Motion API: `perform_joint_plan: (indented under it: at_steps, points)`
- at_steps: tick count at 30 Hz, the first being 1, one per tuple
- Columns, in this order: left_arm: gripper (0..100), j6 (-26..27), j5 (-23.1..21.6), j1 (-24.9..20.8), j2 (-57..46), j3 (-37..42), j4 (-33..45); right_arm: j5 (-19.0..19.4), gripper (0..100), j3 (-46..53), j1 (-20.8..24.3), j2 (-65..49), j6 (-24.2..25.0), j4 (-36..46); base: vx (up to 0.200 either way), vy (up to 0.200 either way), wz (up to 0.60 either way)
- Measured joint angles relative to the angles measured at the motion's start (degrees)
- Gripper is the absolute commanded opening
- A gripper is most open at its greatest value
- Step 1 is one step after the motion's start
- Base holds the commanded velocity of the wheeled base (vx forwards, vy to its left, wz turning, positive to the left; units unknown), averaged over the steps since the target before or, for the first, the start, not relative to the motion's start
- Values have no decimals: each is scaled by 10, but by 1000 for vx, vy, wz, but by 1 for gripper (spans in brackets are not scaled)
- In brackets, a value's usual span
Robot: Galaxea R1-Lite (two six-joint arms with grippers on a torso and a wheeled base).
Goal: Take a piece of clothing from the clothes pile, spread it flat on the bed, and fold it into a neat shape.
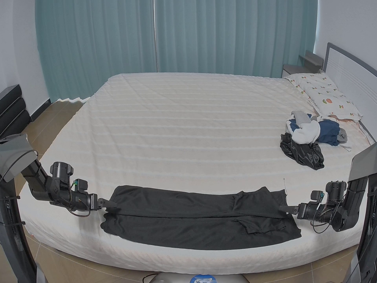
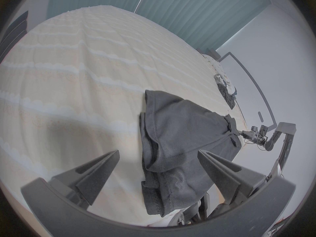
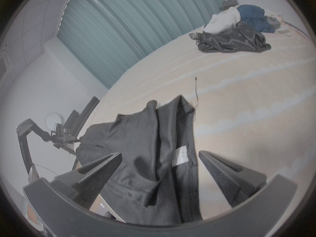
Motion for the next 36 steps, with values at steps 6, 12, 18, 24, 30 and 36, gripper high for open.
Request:
perform_joint_plan:
  at_steps: [6,12,18,24,30,36]
  points:
    - [100,-86,-2,6,-5,-21,-3,-2,100,-24,-6,-22,73,1,0,0,0]
    - [100,-237,16,-10,-5,-61,-12,-6,100,-49,-5,-25,120,1,0,0,0]
    - [100,-309,104,-50,16,-107,-65,-8,100,-71,6,-22,186,5,0,0,0]
    - [100,-316,120,-80,41,-122,-83,-8,100,-92,12,-12,195,27,0,0,0]
    - [100,-314,123,-93,57,-132,-83,-8,100,-99,18,-6,196,30,0,0,0]
    - [100,-313,123,-95,66,-135,-83,-8,100,-101,24,-1,196,30,0,0,0]
